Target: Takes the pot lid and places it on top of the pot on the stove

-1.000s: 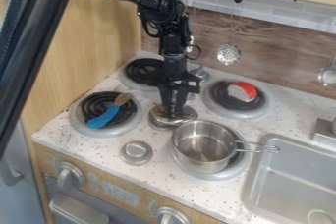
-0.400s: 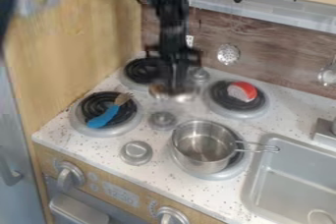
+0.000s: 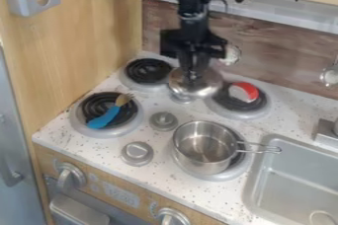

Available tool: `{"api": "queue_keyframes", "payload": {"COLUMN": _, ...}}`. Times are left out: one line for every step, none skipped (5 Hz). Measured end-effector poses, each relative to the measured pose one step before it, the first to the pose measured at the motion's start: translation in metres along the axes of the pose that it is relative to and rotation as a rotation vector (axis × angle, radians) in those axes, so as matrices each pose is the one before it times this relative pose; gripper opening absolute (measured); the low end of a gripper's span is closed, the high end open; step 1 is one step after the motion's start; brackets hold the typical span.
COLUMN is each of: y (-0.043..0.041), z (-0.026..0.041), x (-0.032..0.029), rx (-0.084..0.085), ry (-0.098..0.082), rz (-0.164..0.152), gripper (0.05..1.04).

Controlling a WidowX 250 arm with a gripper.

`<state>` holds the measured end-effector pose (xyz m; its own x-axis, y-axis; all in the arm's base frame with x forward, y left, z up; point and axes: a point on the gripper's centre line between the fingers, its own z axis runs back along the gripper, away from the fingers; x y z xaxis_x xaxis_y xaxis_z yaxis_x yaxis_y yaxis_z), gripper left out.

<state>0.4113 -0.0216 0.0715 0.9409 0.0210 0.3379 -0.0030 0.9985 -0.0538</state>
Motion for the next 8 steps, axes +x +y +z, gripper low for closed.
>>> {"api": "queue_keyframes", "payload": {"y": -0.02128, "z": -0.00038, "x": -0.01645, "rx": -0.0348, "ry": 0.0234, "rz": -0.0211, "gripper": 0.243}}
{"api": "queue_keyframes", "payload": {"y": -0.01785, "z": -0.0029, "x": -0.00938, "rx": -0.0287, "ry": 0.0345, "rz": -0.0244, "gripper": 0.242}}
{"api": "queue_keyframes", "payload": {"y": -0.00629, "z": -0.00134, "x": -0.00167, "rx": 0.0032, "ry": 0.0079, "rz": -0.0123, "gripper": 0.243}}
{"api": "queue_keyframes", "payload": {"y": 0.00421, "z": -0.01985, "x": -0.00967, "rx": 0.0173, "ry": 0.056, "rz": -0.0007, "gripper": 0.243}}
{"api": "queue_keyframes", "payload": {"y": 0.00142, "z": -0.01237, "x": -0.00605, "rx": 0.0112, "ry": 0.0381, "rz": -0.0084, "gripper": 0.241}}
{"api": "queue_keyframes", "payload": {"y": -0.00033, "z": -0.00413, "x": -0.00151, "rx": -0.0034, "ry": 0.0078, "rz": 0.0095, "gripper": 0.241}}
{"api": "queue_keyframes", "payload": {"y": 0.00021, "z": -0.01567, "x": -0.00516, "rx": -0.0037, "ry": 0.0323, "rz": 0.0146, "gripper": 0.241}}
{"api": "queue_keyframes", "payload": {"y": 0.00103, "z": -0.00089, "x": 0.00169, "rx": 0.0074, "ry": 0.0011, "rz": 0.009, "gripper": 0.241}}
